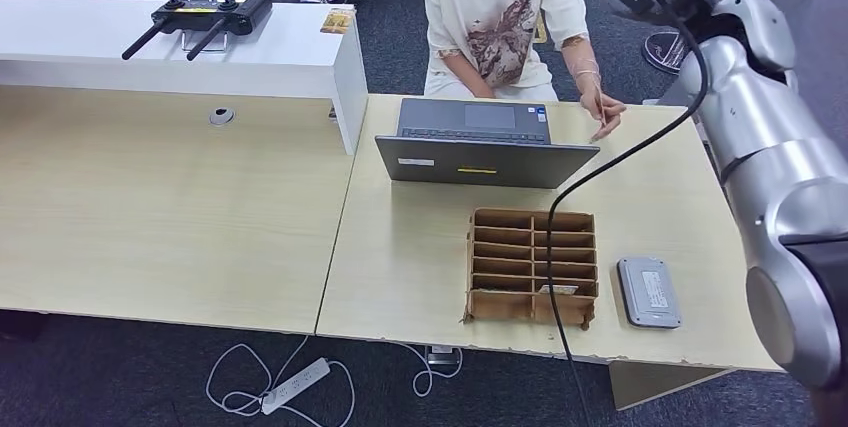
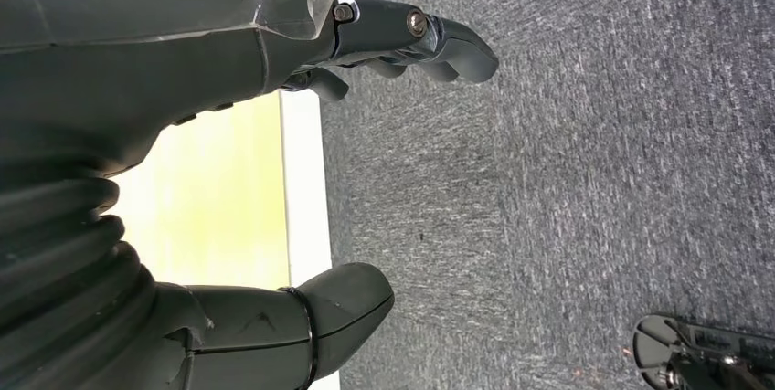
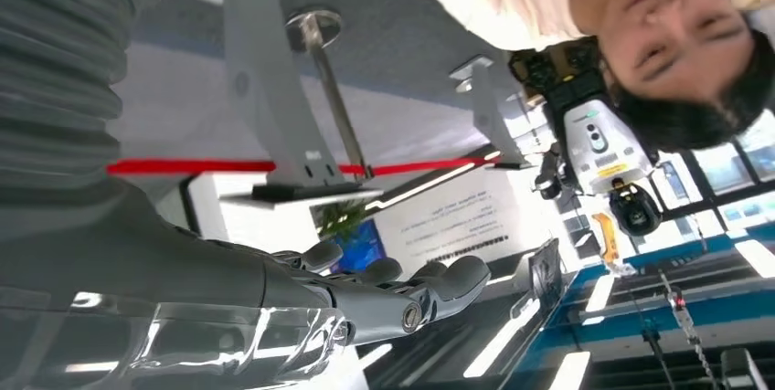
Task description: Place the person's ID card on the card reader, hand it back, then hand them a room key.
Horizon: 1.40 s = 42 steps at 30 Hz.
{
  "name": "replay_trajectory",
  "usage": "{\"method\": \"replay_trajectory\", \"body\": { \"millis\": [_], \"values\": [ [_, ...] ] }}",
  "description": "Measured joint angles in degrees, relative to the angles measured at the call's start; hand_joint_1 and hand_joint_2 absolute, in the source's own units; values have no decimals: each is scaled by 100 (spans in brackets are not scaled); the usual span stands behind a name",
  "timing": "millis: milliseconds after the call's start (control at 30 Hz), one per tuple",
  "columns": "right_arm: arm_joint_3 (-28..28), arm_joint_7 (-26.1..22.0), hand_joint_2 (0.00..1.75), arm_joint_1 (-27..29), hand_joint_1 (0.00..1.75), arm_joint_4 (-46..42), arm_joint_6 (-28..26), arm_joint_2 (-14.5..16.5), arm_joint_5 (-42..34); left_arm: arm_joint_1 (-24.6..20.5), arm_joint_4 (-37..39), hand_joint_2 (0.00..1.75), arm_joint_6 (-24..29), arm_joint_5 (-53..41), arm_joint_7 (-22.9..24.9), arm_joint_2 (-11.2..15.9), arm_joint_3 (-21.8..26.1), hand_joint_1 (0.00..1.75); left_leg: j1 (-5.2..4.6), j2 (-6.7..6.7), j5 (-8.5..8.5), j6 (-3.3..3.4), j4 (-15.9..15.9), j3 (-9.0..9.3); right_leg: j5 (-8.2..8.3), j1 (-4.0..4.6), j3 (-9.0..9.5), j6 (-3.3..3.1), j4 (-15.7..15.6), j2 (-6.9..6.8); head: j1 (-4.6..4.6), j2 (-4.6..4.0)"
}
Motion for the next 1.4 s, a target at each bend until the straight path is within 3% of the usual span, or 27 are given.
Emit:
{"method": "replay_trajectory", "body": {
  "millis": [233,400,600,733,867,1000,1133,1400],
  "values": [
    [-852,-922,175,671,0,-500,366,-173,-1247,1,0,175,69,56,66,-15,0,0,0,0,0,0,0,0,0,0,0,0,-1,1,-1,0],
    [-1172,-1294,175,1307,0,-1072,640,-248,-2135,4,0,175,102,76,132,-34,0,0,2,1,-1,0,0,1,0,1,-1,0,0,2,-1,0],
    [-1303,-1361,175,2103,0,-2074,869,-350,-3202,26,0,175,125,-38,239,-43,-10,0,2,0,-1,0,0,-1,-1,2,-2,0,-1,-1,-1,0],
    [-1380,-1308,175,2786,0,-2945,1145,-490,-4303,35,0,175,137,-62,264,-56,-57,0,1,-6,-3,1,0,-2,-2,1,0,1,-5,-5,-1,0],
    [-1552,-1260,175,3692,0,-3886,872,-659,-5132,49,0,175,385,366,177,-282,49,0,-1,-21,-6,5,0,-3,-6,-2,7,7,-13,-19,-1,0],
    [-1757,-1363,175,4811,0,-4939,721,-772,-5399,94,0,175,708,543,141,-612,188,0,-2,-22,-14,15,-1,-8,-8,-2,8,10,-17,-19,1,0],
    [-1873,-1516,175,5686,0,-5728,434,-751,-5377,94,0,175,758,668,141,-754,300,0,0,-23,-18,20,-1,-7,-11,-1,6,12,-22,-19,-1,0],
    [-2146,-2187,175,7575,0,-7350,-205,-329,-5366,107,0,175,794,689,202,-823,437,0,5,-25,-26,7,-9,-6,-26,6,7,0,-19,-24,0,0]
  ]
}}
